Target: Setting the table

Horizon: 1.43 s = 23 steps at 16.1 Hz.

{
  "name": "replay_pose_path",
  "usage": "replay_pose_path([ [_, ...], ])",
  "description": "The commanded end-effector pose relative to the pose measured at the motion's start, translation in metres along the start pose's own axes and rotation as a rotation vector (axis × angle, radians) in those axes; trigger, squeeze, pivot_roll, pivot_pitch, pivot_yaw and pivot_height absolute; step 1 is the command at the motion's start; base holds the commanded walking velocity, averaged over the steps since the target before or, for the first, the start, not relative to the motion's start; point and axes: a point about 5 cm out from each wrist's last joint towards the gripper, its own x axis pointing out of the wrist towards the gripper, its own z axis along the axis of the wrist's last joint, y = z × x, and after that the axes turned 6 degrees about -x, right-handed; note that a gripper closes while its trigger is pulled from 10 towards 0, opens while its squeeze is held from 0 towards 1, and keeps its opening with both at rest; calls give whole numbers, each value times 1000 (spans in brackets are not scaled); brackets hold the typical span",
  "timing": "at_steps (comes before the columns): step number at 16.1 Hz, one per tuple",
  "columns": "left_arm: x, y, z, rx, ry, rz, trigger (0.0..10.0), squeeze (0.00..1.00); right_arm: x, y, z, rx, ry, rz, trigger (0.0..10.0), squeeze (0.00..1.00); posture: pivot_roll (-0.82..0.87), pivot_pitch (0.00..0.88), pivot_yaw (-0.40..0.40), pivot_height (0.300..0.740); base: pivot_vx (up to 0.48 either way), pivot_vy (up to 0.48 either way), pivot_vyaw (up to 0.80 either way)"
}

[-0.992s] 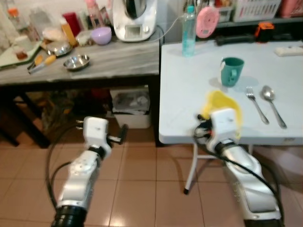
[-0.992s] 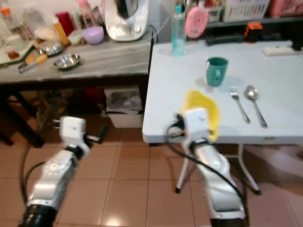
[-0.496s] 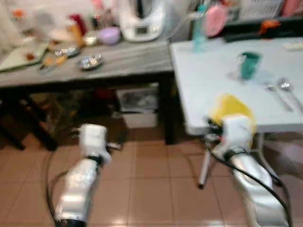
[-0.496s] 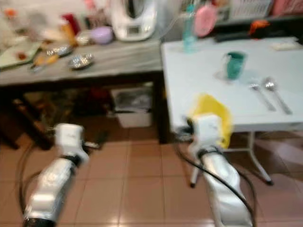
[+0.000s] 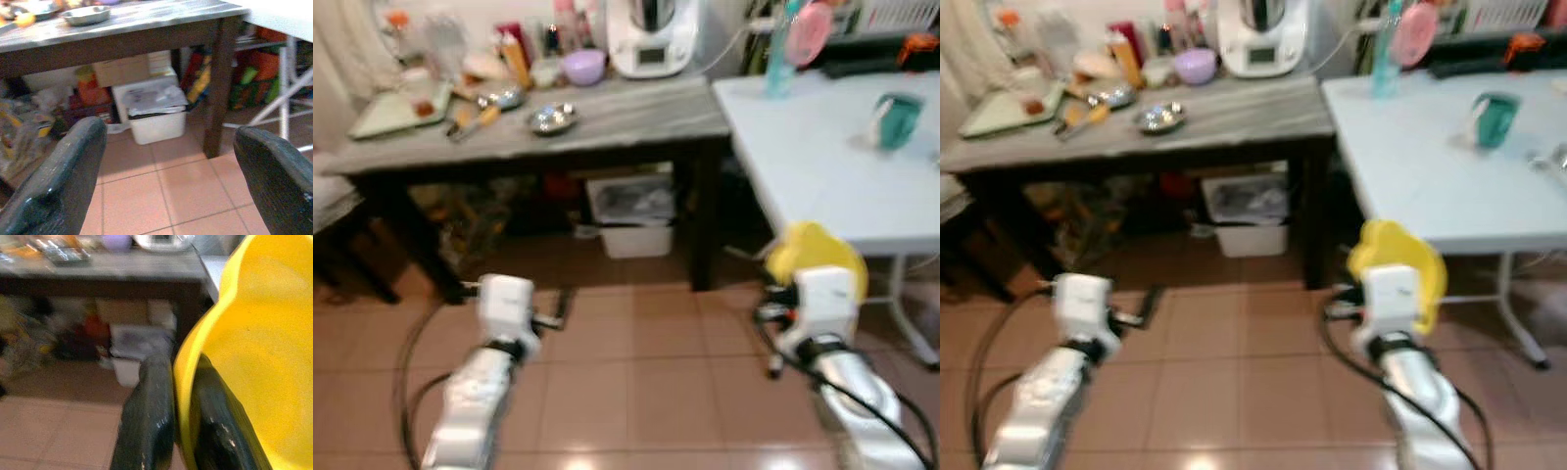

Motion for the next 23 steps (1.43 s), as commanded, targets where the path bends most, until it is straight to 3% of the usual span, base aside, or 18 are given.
replay_pose_path([
  [1, 0, 9, 7, 28, -9, 18, 10000, 0, 3, 5, 9, 4, -40, 17, 10000, 0, -98, 0, 91, 740, 0, 480, 0],
  [5, 5, 8, 10, 31, -14, 21, 10000, 0, 6, 7, 10, 6, -47, 23, 10000, 0, -94, 0, 94, 740, 0, 480, 0],
  [15, 10, -1, 18, -10, -62, -63, 10000, 0, 12, 10, 13, 17, -58, 27, 10000, 0, -94, 0, 91, 740, 0, 0, 0],
  [23, 9, -4, 19, -6, -61, -85, 10000, 0, 15, 12, 14, 15, -60, 31, 10000, 0, -95, 0, 91, 740, 341, 0, 0],
])
